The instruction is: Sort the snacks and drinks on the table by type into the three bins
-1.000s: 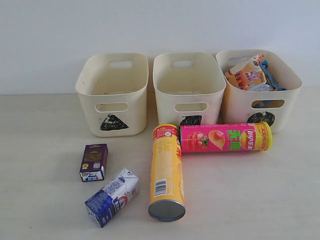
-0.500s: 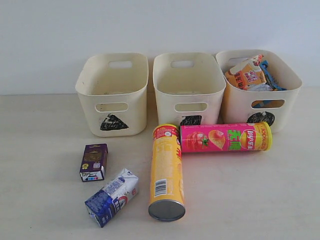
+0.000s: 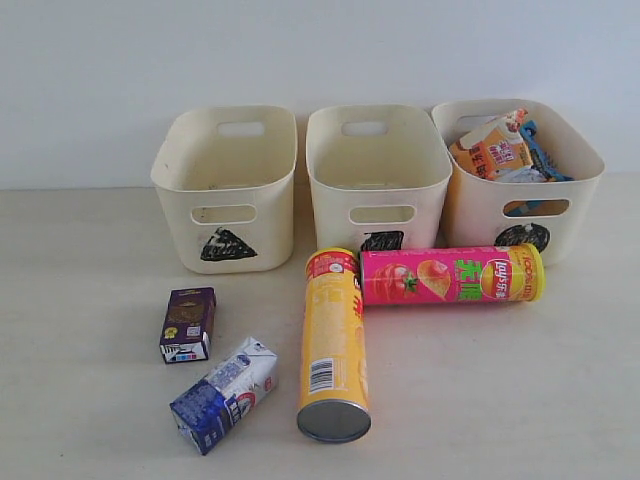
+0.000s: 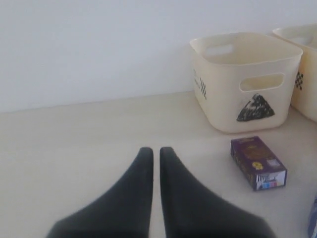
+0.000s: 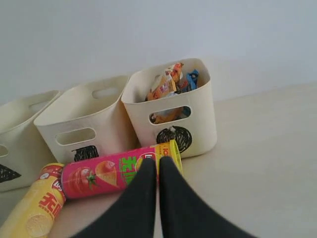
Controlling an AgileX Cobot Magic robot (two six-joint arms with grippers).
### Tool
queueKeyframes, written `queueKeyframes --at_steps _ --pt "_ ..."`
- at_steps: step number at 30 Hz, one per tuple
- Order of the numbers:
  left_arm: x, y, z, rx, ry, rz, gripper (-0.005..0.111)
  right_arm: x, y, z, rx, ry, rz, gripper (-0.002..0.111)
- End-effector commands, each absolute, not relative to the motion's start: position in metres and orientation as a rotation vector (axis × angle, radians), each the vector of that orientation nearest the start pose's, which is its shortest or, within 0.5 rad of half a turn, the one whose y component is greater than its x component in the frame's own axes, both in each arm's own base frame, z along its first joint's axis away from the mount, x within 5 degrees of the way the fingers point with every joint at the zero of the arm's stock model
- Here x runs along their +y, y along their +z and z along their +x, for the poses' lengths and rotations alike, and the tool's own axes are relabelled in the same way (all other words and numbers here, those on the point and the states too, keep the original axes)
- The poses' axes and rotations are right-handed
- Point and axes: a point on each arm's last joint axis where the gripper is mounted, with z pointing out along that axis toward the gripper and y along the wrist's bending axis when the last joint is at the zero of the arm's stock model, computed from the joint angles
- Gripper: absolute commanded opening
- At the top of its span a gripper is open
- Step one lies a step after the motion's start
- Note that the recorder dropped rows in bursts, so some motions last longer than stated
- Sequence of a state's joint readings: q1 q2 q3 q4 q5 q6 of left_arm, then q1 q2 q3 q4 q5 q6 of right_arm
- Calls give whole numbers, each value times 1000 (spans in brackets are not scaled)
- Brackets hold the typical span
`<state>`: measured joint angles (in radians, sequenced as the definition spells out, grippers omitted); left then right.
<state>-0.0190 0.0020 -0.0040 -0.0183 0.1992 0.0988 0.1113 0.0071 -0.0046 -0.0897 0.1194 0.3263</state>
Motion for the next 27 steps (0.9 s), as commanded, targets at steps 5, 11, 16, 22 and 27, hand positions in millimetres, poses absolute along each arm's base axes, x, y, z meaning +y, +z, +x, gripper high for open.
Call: queueKeyframes --at_steps 5,11,16,22,27 --pt "2 226 54 1335 -228 -197 4 5 200 56 1630 278 127 0" --pt "7 245 47 1044 -628 -470 4 6 200 56 1630 287 133 0" --pt "-1 306 22 721 -619 -212 4 6 200 56 1630 290 136 0" --pt "-15 404 39 695 -513 -3 4 6 200 56 1630 290 136 0" --pt "-20 431 106 926 -378 59 4 6 200 56 1630 292 138 0"
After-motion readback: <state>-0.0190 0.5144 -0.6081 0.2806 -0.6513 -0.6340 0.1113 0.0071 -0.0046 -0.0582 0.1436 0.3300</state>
